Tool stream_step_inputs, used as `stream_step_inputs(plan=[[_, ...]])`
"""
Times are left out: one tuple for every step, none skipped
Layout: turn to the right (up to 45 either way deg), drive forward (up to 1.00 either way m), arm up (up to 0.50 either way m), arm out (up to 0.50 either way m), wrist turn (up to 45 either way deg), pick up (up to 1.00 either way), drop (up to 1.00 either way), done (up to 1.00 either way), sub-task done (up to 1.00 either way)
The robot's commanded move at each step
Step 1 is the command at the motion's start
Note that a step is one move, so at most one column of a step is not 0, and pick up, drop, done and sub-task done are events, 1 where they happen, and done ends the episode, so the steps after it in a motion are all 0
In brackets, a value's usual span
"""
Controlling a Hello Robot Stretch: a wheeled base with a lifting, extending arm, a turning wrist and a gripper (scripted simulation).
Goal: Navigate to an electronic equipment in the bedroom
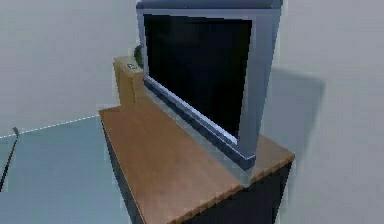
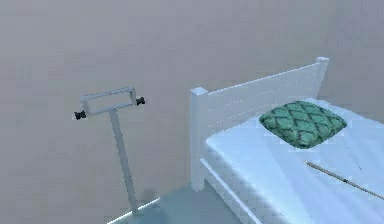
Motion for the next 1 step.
stream_step_inputs(plan=[[0.0, 0.0, 0.0, 0.0, 0.0, 0.0, 0.0, 1.0, 0.0]])
